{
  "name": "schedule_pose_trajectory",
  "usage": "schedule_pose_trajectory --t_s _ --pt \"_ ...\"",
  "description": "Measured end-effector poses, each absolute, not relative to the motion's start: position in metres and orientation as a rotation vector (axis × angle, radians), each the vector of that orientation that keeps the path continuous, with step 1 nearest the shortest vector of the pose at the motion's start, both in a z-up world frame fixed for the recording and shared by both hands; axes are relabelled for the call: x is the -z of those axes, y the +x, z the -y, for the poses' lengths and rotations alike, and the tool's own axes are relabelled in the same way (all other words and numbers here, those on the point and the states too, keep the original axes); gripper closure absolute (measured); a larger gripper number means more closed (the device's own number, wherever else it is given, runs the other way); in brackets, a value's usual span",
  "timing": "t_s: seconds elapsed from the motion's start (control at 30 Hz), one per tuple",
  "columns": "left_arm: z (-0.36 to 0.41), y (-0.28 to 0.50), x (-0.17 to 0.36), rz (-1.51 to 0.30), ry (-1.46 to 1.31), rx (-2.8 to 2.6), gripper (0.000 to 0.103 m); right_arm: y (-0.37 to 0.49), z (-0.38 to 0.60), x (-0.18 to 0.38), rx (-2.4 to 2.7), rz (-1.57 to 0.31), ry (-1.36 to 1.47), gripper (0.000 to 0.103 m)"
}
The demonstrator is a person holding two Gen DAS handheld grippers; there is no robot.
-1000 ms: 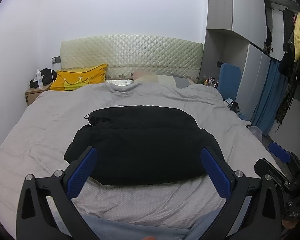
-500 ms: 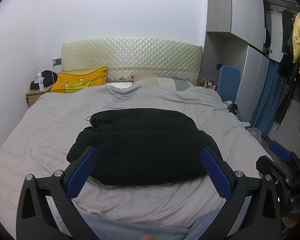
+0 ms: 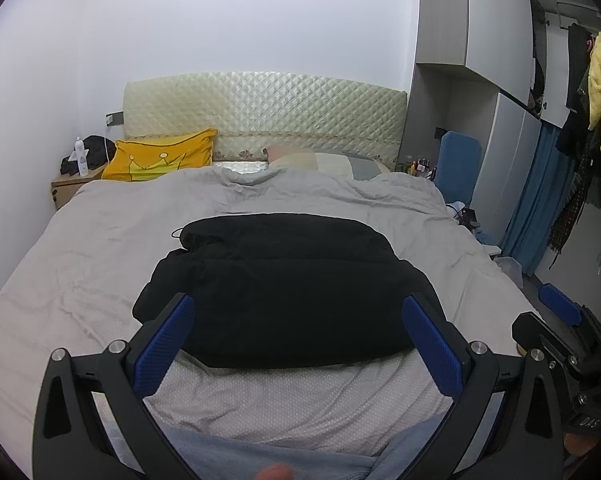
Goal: Fold large clothes
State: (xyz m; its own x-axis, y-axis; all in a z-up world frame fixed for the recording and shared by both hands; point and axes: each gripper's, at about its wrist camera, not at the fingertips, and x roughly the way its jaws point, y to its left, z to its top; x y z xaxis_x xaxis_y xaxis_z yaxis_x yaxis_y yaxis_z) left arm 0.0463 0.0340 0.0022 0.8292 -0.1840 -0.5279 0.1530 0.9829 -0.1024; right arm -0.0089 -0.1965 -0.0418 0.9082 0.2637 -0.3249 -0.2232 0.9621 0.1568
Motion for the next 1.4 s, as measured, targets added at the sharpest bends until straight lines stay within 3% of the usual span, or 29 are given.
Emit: schedule_pose_trajectory --t_s 1.4 --pt "-0.0366 0.0435 -0.0018 -0.554 -0.063 0.183 0.0 -0.01 0.1962 0.04 -0.229 -0.342 0.116 0.0"
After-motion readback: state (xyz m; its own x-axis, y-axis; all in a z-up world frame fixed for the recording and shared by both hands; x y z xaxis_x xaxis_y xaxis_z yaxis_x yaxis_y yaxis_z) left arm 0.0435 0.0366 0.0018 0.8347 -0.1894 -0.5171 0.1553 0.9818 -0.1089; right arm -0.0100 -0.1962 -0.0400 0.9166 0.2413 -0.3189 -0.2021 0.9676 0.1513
